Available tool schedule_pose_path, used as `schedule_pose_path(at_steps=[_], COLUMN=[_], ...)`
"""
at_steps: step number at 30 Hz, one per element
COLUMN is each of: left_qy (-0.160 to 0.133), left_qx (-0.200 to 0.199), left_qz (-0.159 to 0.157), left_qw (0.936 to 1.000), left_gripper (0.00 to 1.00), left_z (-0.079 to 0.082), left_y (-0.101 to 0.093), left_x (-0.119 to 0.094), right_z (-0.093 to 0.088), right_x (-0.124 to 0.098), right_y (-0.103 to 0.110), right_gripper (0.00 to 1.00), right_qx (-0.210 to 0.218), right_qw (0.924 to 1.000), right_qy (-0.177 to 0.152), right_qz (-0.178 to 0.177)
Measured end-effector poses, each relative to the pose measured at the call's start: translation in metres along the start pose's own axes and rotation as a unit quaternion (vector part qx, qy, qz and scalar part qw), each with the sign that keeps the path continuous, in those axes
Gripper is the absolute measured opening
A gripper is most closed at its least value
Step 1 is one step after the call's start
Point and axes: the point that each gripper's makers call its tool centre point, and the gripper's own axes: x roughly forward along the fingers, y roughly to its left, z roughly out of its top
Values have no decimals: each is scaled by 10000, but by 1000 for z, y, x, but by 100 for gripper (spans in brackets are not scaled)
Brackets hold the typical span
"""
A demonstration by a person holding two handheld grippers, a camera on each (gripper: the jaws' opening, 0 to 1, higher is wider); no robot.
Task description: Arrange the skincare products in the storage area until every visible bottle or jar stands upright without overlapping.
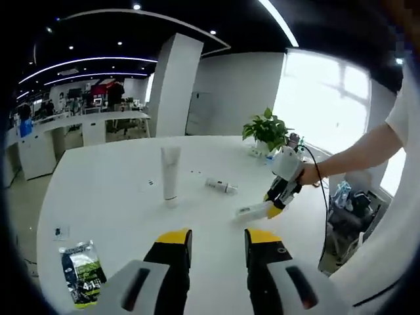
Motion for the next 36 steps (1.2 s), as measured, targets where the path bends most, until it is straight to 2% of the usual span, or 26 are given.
schedule_pose_path(at_steps=[4, 7, 8, 14, 21, 24, 28, 30, 34, 36], left_qy=[14, 126, 154, 75, -26, -106, -140, -168, -258, -322], left_qx=[-122, -94, -84, -142, -342, -392, -488, -554, -692, -749], left_qz=[54, 43, 20, -235, -464, -584, -652, -662, -660, -652], left_qw=[9999, 9999, 9998, 9996, 9983, 9975, 9966, 9961, 9951, 9945], left_gripper=[33, 33, 33, 33, 33, 33, 32, 32, 31, 31], left_z=[-10, -23, -27, -33, -40, -42, -49, -52, -54, -56], left_y=[9, 12, 12, -2, -5, -7, -5, -2, 3, 6], left_x=[-13, -16, -16, -16, -23, -29, -34, -39, -51, -59], right_z=[27, 38, 43, 51, 55, 53, 55, 56, 61, 63], right_x=[8, 9, 9, -2, -16, -21, -22, -23, -21, -21], right_y=[27, 38, 43, 58, 69, 72, 79, 82, 86, 88], right_gripper=[26, 26, 26, 26, 26, 26, 26, 26, 26, 26], right_qx=[-467, -687, -785, -1079, -1198, -1418, -1554, -1719, -1723, -1728], right_qw=[9985, 9964, 9945, 9872, 9776, 9677, 9600, 9531, 9487, 9434], right_qy=[261, 447, 636, 1130, 1702, 2062, 2311, 2476, 2640, 2821], right_qz=[142, 236, 261, 318, 322, 292, 280, 284, 250, 248])
